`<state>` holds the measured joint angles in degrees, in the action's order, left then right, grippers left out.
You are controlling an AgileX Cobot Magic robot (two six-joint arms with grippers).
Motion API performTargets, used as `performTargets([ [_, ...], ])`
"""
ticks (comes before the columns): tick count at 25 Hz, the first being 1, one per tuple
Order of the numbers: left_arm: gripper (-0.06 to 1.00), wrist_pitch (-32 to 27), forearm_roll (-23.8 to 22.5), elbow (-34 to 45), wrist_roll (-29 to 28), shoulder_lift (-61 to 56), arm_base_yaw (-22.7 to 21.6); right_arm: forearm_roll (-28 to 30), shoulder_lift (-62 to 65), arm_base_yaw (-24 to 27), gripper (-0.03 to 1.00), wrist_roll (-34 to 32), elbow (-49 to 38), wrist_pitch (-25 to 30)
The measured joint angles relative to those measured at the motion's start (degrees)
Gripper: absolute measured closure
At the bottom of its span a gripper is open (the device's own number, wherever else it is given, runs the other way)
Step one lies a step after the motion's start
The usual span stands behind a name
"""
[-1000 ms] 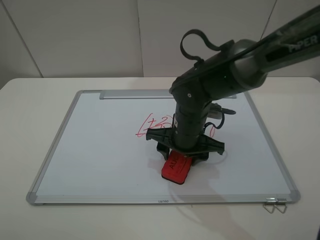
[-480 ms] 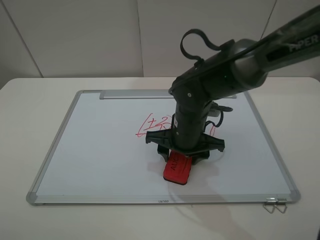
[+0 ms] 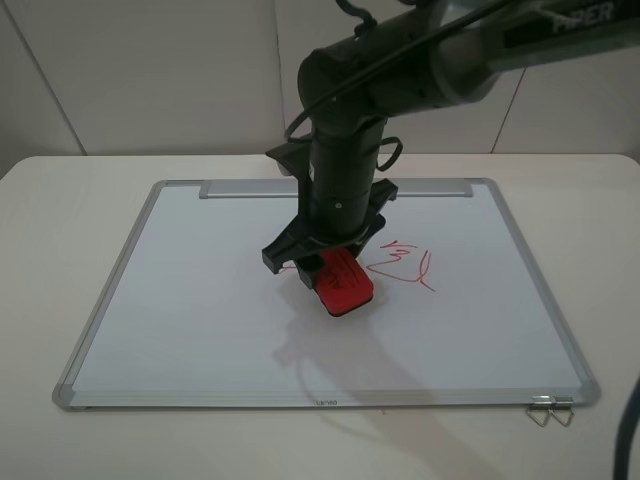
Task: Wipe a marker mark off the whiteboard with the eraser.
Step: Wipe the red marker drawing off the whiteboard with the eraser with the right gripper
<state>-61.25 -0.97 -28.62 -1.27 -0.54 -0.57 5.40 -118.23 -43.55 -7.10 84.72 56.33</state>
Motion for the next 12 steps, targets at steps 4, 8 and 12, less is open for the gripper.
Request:
performTargets([
  [4,0.16,0.0,0.0,0.0,0.0,0.0,0.0,1.31,-6.55,-1.36,0.44,2.82,9.19,3.96],
  [8,0.16,0.0,0.0,0.0,0.0,0.0,0.0,2.46,-11.59,-2.88,0.44,3.24,17.92,6.42],
  [12,0.16,0.0,0.0,0.0,0.0,0.0,0.0,2.3,-15.36,-4.35,0.44,3.3,22.84,7.38],
])
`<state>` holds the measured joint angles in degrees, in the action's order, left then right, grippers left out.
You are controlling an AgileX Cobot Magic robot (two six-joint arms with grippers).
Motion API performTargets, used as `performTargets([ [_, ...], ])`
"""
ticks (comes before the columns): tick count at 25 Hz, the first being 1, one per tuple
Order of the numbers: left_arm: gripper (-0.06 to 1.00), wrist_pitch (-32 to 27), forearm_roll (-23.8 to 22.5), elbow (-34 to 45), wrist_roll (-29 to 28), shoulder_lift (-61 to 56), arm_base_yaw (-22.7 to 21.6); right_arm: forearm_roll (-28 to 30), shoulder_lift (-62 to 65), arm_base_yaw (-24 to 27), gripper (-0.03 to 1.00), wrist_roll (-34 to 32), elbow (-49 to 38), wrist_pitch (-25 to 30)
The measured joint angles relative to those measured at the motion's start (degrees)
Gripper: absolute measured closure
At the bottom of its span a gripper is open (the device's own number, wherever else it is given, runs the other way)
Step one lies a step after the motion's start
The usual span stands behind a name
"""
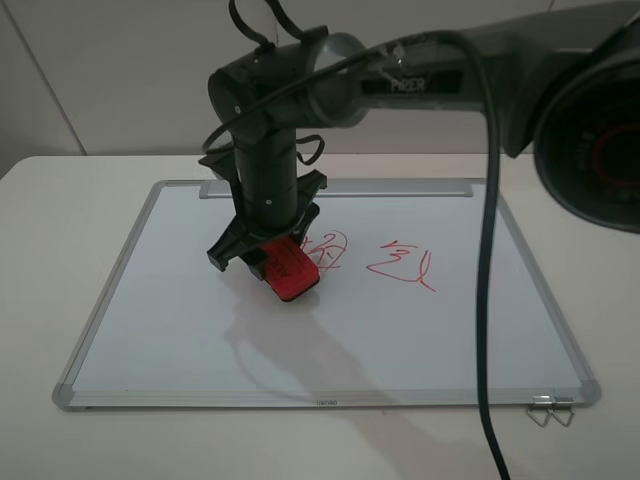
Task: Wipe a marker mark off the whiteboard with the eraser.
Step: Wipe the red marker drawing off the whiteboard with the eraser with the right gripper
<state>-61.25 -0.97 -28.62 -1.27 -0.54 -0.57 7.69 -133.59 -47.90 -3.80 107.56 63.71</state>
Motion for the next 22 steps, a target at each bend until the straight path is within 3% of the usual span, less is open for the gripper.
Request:
performTargets([
  [11,0.16,0.0,0.0,0.0,0.0,0.0,0.0,-2.38,-4.96,0.36,0.44,7.1,1.88,-0.15],
  [22,0.16,0.0,0.0,0.0,0.0,0.0,0.0,-4.59,-6.7,1.93,0.45,7.43,2.75,0.3],
])
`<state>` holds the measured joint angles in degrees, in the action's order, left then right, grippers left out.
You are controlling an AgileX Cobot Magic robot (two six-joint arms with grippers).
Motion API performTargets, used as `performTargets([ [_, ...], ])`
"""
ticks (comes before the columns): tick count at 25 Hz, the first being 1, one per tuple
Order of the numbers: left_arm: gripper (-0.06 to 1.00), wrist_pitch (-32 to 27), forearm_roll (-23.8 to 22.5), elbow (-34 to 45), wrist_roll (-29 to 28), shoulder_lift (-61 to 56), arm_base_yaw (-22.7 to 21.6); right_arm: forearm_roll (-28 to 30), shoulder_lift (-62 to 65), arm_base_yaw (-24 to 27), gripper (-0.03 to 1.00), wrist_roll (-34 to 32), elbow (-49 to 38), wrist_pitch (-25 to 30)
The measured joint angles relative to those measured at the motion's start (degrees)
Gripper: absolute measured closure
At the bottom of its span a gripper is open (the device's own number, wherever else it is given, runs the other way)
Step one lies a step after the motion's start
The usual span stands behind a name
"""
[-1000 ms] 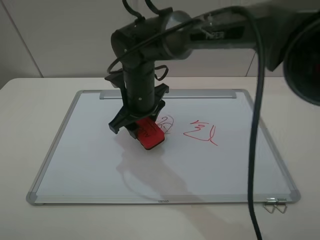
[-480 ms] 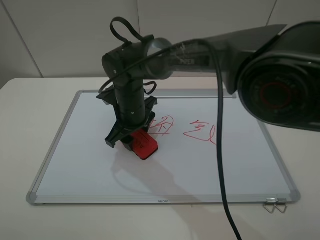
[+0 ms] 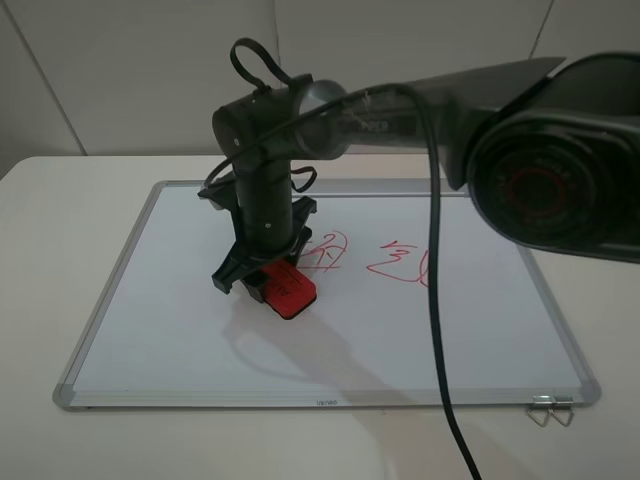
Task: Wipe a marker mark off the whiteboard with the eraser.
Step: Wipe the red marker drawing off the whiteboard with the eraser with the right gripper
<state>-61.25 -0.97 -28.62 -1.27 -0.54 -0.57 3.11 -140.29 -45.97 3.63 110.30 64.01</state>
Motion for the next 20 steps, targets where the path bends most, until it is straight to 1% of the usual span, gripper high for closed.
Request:
performTargets([
  [2,0.16,0.0,0.0,0.0,0.0,0.0,0.0,-1.44,-0.25,1.01,0.45,0.0,0.08,0.05],
  [7,0.16,0.0,0.0,0.0,0.0,0.0,0.0,-1.35,-0.76,5.69,0.45,0.0,0.68,-1.2],
  [15,0.16,0.0,0.0,0.0,0.0,0.0,0.0,-0.82,-1.22,13.06,0.46,0.0,0.86,-5.06],
  [20,0.16,0.0,0.0,0.0,0.0,0.0,0.0,-0.21,-1.26,16.4,0.46,0.0,0.86,-7.87],
])
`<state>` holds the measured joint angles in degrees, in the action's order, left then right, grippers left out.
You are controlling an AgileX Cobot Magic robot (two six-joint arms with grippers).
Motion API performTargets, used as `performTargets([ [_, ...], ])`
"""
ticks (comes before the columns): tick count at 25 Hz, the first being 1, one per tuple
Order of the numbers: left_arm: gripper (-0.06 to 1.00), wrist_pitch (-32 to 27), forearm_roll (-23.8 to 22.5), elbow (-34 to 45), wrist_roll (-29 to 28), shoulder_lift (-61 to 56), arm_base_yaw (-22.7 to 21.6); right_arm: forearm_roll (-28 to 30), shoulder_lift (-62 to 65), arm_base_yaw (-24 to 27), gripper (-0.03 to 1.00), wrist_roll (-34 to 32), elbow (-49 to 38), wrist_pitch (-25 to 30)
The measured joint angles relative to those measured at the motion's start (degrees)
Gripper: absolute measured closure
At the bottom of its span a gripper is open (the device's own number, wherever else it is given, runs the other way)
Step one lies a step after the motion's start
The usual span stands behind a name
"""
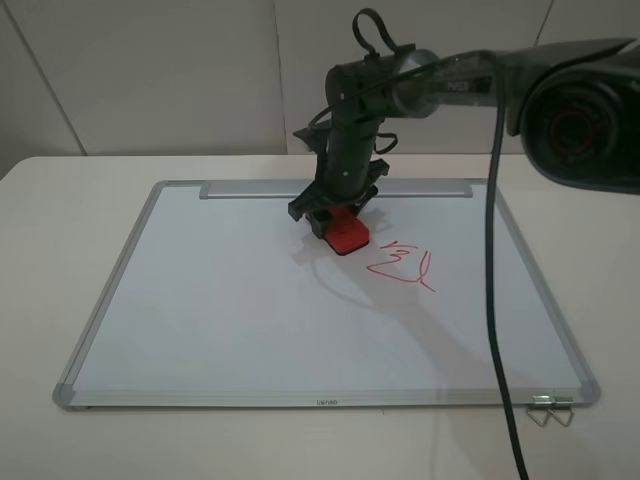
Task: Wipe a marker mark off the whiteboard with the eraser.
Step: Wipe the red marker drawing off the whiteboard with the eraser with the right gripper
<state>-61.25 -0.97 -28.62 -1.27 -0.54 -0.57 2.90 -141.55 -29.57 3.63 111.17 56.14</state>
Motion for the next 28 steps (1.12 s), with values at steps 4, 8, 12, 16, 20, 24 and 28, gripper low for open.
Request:
performTargets([
  [4,0.16,0.0,0.0,0.0,0.0,0.0,0.0,0.0,-0.07,1.03,0.46,-0.12,0.0,-0.62],
  [8,0.16,0.0,0.0,0.0,0.0,0.0,0.0,-0.05,-0.07,1.01,0.46,-0.18,0.0,-0.62],
  [12,0.16,0.0,0.0,0.0,0.0,0.0,0.0,0.11,-0.07,0.1,0.46,-0.3,0.0,-0.18],
  [16,0.16,0.0,0.0,0.0,0.0,0.0,0.0,0.25,-0.07,-3.0,0.46,-0.42,0.07,1.51],
  [20,0.16,0.0,0.0,0.0,0.0,0.0,0.0,0.01,-0.07,-8.23,0.46,-0.42,0.07,3.25],
  [24,0.16,0.0,0.0,0.0,0.0,0.0,0.0,-0.68,-0.07,-13.15,0.46,-0.42,0.07,4.17],
  [28,0.16,0.0,0.0,0.0,0.0,0.0,0.0,-2.9,-0.07,-17.3,0.46,0.0,0.07,4.95],
])
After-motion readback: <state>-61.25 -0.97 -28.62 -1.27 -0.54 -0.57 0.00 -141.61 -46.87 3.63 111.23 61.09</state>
